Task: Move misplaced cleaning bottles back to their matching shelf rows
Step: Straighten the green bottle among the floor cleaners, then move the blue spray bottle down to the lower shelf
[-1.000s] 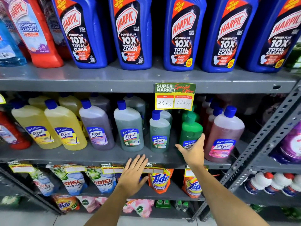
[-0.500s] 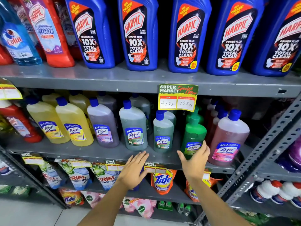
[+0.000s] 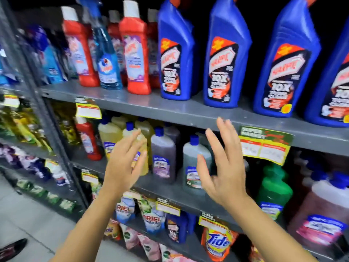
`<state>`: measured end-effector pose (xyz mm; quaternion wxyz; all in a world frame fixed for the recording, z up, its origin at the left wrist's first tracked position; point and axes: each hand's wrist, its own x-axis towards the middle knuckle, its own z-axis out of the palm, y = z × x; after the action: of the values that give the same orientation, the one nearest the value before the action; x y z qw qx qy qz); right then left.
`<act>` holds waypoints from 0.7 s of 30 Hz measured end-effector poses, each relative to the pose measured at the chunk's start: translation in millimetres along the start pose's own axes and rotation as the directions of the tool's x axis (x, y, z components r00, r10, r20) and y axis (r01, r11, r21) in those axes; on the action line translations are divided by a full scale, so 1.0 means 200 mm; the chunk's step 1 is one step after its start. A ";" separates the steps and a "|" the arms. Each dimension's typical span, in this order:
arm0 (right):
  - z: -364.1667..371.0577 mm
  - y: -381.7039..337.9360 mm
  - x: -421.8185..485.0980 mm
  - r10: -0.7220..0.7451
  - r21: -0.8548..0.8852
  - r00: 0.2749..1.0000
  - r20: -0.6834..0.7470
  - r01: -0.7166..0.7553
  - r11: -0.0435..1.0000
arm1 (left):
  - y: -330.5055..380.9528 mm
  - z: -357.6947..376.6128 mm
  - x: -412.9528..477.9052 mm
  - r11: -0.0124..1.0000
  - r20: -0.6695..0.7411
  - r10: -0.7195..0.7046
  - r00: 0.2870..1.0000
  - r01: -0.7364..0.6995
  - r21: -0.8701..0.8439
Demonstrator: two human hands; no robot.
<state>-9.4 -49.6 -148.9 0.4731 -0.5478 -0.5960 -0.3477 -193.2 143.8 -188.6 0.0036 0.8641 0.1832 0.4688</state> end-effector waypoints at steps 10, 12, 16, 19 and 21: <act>0.83 -0.30 0.54 -0.012 -0.121 0.992 0.123 0.027 0.992 | -0.71 -0.35 0.31 0.981 0.039 0.145 0.989 -0.149 0.123; 0.98 -0.35 0.63 0.022 -0.160 0.992 0.122 -0.002 0.987 | -0.86 -0.41 0.36 0.968 0.057 0.211 0.976 -0.217 0.125; 1.25 -0.44 0.74 0.076 -0.236 0.991 0.111 -0.048 0.970 | -1.12 -0.53 0.45 0.945 0.083 0.297 0.951 -0.305 0.118; 1.38 -0.48 0.81 0.151 -0.251 0.981 0.118 -0.118 0.961 | -1.27 -0.58 0.50 0.939 0.075 0.307 0.949 -0.315 0.137; 1.44 -0.48 0.86 0.201 -0.275 0.972 0.123 -0.161 0.948 | -1.38 -0.59 0.54 0.950 0.091 0.278 0.956 -0.288 0.125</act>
<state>-148.3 260.7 -65.6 0.3802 -0.6827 -0.5254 -0.3367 -322.1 415.2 -84.8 -0.1164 0.8959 0.0890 0.4195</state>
